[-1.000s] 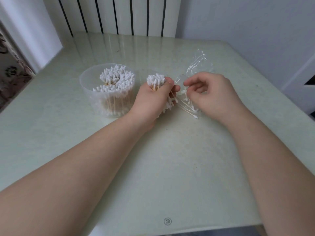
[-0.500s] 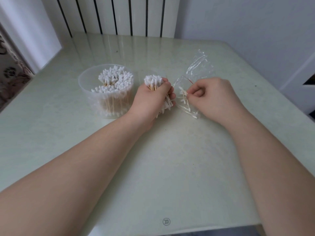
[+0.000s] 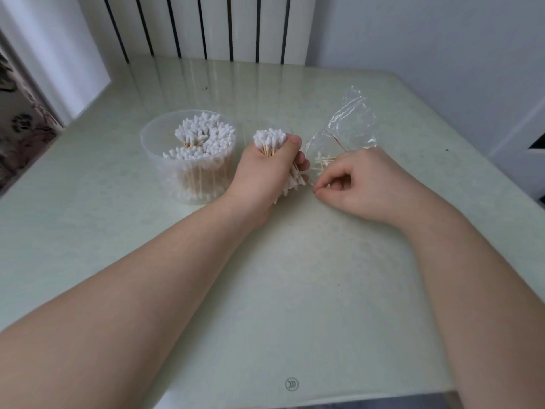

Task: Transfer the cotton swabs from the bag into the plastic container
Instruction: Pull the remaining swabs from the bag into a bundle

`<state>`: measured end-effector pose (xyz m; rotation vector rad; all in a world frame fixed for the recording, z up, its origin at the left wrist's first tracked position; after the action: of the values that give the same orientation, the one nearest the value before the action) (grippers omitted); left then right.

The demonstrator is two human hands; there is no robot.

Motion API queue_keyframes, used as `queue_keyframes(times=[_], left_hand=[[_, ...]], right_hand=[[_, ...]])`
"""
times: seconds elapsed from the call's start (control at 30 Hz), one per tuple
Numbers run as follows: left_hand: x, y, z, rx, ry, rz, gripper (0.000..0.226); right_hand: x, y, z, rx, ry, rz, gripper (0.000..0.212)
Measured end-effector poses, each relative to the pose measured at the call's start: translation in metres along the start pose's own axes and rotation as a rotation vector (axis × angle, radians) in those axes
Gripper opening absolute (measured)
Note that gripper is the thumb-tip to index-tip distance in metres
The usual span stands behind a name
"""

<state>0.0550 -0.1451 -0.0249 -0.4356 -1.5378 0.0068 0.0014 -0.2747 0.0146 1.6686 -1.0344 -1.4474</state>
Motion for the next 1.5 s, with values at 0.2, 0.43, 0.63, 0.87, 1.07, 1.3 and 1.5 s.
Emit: queue_keyframes(times=[0.2, 0.43, 0.63, 0.87, 1.07, 1.3, 1.5], left_hand=[[0.000, 0.000, 0.000, -0.013, 0.011, 0.021, 0.016], [-0.001, -0.001, 0.000, -0.013, 0.022, 0.028, 0.014], [0.000, -0.001, 0.001, -0.012, 0.020, 0.027, 0.014], [0.005, 0.002, 0.001, 0.006, -0.015, -0.058, 0.016], [0.001, 0.001, 0.001, -0.004, -0.024, -0.071, 0.016], [0.000, -0.002, 0.002, -0.019, 0.032, 0.007, 0.013], [-0.001, -0.005, 0.003, -0.049, 0.045, 0.023, 0.013]], right_hand=[[0.010, 0.003, -0.004, 0.039, -0.031, 0.203, 0.020], [0.011, 0.001, -0.004, 0.016, -0.077, 0.145, 0.003], [0.003, -0.003, -0.004, -0.002, -0.039, 0.239, 0.008], [0.002, 0.020, -0.002, 0.259, -0.080, -0.216, 0.011], [-0.013, 0.007, -0.001, 0.167, -0.007, -0.214, 0.011], [0.012, 0.011, -0.006, 0.207, -0.178, 0.289, 0.035], [0.019, -0.003, -0.020, 0.097, -0.159, 0.319, 0.040]])
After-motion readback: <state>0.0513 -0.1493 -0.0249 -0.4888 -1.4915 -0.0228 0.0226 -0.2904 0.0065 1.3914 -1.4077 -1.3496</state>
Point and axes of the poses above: each hand's wrist, its own z-axis away from the middle knuckle, its own y-axis out of the back of the hand, x = y × z, the point moved 9 cm from there along -z, towards the middle knuckle, and after that the axes turned 3 degrees about -y, right-handed, at the moved point
